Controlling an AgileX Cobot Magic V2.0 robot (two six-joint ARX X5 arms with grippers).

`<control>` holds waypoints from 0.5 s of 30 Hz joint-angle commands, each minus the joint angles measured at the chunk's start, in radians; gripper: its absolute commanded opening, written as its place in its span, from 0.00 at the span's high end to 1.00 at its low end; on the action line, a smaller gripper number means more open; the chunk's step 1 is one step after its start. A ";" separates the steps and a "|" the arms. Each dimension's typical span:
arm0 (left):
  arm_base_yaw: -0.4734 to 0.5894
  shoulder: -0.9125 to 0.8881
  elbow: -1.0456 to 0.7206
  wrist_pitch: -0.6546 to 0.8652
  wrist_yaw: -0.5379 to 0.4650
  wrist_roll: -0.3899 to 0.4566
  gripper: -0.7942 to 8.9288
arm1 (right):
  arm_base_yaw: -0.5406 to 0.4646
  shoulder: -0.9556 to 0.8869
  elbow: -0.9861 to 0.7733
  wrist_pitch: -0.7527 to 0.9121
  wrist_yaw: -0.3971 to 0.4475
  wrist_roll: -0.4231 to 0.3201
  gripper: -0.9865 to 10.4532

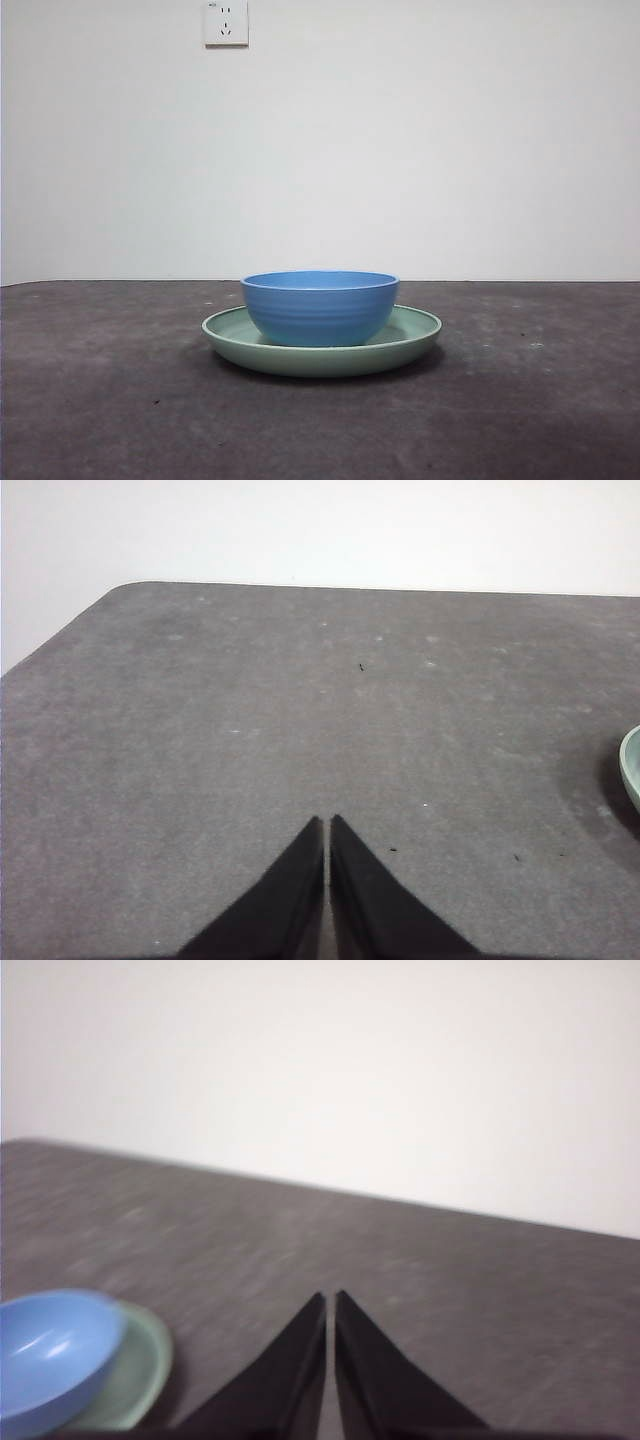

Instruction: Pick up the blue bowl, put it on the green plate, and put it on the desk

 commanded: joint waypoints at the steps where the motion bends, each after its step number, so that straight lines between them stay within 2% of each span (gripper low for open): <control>1: 0.002 -0.002 -0.020 -0.008 -0.002 -0.006 0.91 | 0.000 -0.046 -0.095 0.090 0.057 0.068 0.91; 6: 0.002 -0.002 -0.020 -0.008 -0.002 -0.006 0.91 | 0.000 -0.113 -0.235 0.177 0.139 0.120 0.91; 12: 0.002 -0.002 -0.020 -0.008 -0.002 -0.006 0.91 | 0.000 -0.157 -0.332 0.190 0.142 0.125 0.91; 15: 0.002 -0.002 -0.020 -0.008 -0.002 -0.006 0.91 | -0.001 -0.157 -0.340 0.142 0.143 0.128 0.91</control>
